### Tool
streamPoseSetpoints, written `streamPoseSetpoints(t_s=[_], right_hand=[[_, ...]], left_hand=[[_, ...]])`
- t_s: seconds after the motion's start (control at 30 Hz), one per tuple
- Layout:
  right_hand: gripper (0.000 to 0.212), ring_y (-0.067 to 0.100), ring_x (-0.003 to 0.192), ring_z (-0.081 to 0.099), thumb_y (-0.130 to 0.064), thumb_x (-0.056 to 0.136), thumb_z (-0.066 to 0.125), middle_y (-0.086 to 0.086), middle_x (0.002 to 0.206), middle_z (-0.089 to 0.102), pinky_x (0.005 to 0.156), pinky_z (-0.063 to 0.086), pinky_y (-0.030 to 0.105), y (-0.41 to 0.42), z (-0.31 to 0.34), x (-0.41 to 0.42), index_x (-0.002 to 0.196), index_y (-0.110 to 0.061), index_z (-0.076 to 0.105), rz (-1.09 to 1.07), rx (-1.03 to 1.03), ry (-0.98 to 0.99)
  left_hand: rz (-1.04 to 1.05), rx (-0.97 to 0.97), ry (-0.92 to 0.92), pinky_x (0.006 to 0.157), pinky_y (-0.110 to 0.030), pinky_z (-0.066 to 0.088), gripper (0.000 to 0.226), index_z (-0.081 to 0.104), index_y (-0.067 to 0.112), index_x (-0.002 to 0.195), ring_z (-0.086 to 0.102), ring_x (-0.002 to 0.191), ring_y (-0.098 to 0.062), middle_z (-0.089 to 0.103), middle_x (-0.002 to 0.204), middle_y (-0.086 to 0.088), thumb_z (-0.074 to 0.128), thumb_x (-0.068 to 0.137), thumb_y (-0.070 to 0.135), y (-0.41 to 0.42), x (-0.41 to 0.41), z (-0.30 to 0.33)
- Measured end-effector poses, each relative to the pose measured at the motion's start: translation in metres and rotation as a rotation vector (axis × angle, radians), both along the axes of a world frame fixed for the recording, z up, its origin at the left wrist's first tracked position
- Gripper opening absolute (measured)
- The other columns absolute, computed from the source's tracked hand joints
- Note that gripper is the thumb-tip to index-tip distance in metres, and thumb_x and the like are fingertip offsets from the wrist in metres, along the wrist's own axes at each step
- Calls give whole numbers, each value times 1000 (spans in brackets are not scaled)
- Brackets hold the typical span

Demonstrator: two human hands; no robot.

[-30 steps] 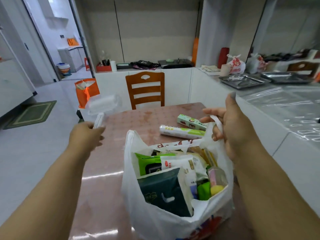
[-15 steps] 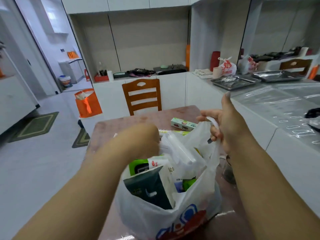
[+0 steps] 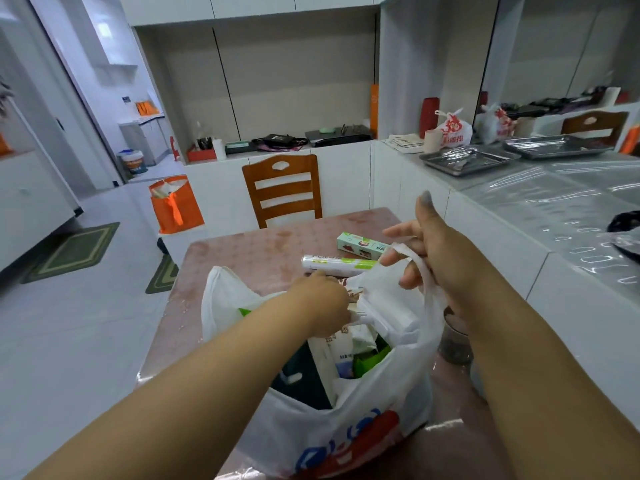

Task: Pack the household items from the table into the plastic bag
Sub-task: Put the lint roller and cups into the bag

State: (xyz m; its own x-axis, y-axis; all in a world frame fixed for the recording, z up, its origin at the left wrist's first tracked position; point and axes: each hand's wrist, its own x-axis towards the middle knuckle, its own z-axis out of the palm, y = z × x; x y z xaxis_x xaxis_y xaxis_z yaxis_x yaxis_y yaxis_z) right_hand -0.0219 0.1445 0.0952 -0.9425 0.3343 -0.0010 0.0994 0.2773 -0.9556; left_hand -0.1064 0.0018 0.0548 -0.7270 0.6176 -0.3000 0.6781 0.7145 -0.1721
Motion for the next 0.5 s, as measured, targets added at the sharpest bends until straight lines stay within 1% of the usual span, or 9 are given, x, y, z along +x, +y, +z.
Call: streamPoseSetpoints(t_s=[0.03,0.07,0.13,0.17,0.23,0.37,0.43,0.5], right_hand=[[91,20,70,63,-80,63,10,7,95,71,83,54,41,3,4,0,112,-23,61,-6,57,-13],[91,22,76,65,-81,62,9,7,97,70,87,53,45,6,8,-2,111,-24,61,-12,106,-26],[92,25,83,66,-83,64,8,7,96,69,91,50,49,14,16,-8,109,-23,62,-25,166,-43],[90,25,83,65,-82,69,8,9,94,69,91,50,49,19,21,-13,107,-21,62,-33,177,-42],[83,25,77,66,-77,81,11,12,90,70,86,52,45,28,30,-28,104,-17,63,-42,176,-37],[80,22,68,65,-73,87,13,13,87,71,69,52,35,42,41,-64,101,-14,64,-7,170,-91],[77,21,67,64,-72,88,15,13,86,71,67,51,33,52,38,-76,99,-13,64,-2,164,-115],[74,22,68,63,-70,90,19,14,87,71,70,52,35,62,29,-82,100,-12,63,-18,164,-146]], left_hand=[[35,37,-31,95,-38,44,43,66,11,96,51,106,-23,61,99,-4,37,99,42,-2,-1,6],[71,100,-63,95,-37,46,42,68,12,106,54,104,-22,65,105,-5,38,99,41,-4,-2,15],[120,210,-91,93,-34,50,37,66,12,114,60,97,-20,68,111,-8,42,99,36,-6,-5,41],[123,241,-78,93,-33,51,36,66,11,116,62,97,-20,68,113,-7,44,99,34,-8,-8,56],[125,263,-35,96,-36,50,37,65,12,119,62,105,-23,67,117,-7,45,98,36,-11,-17,83],[184,301,-59,100,-38,46,43,63,15,122,60,109,-24,67,119,-6,46,96,45,-15,-40,110],[179,298,-73,100,-36,45,41,63,19,124,60,109,-22,66,121,-2,49,94,45,-13,-46,109],[163,291,-109,101,-35,43,40,61,23,126,59,111,-20,65,124,2,51,94,43,-9,-48,100]])
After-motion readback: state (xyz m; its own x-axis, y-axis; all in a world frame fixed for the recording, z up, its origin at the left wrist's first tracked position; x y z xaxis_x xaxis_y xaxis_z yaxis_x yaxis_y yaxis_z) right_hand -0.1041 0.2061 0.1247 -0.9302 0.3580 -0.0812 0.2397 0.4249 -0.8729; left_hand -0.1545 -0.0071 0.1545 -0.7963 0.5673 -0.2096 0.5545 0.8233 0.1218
